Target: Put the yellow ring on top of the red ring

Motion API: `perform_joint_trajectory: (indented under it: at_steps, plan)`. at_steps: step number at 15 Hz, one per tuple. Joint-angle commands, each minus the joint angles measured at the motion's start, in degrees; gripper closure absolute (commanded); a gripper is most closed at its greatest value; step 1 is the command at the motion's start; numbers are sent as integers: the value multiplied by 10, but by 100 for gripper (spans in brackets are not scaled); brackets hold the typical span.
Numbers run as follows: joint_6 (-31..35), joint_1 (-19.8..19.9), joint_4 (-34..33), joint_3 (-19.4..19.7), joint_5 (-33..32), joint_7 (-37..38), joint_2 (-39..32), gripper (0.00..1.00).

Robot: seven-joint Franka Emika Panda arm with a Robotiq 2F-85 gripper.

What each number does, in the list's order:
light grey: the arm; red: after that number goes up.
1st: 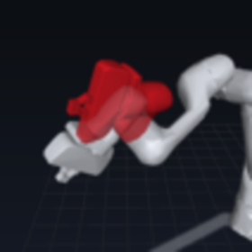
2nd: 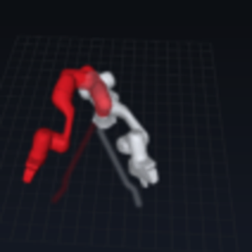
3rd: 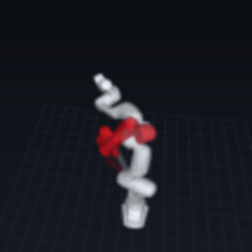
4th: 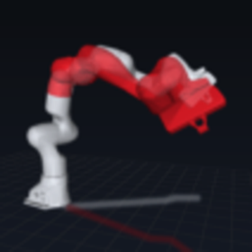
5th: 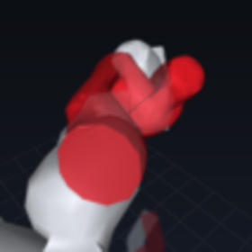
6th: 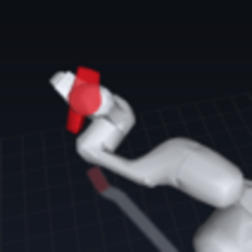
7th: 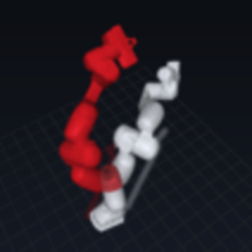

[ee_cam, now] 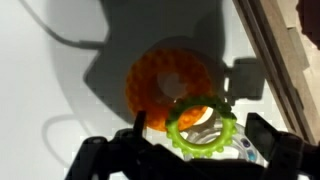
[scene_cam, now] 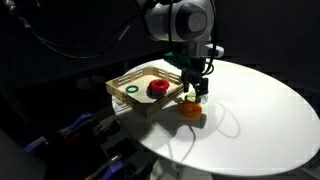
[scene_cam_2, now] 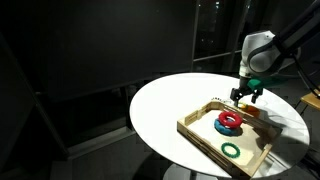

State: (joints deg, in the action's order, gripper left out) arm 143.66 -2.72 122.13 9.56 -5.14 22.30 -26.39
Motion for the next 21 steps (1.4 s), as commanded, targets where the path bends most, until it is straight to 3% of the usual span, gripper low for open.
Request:
perform_joint_trajectory:
  at_steps: [1, 21]
  plan:
    - [5, -6, 3, 1, -4, 5, 9, 0]
    - [7, -14, 0, 9, -13, 18, -7, 0]
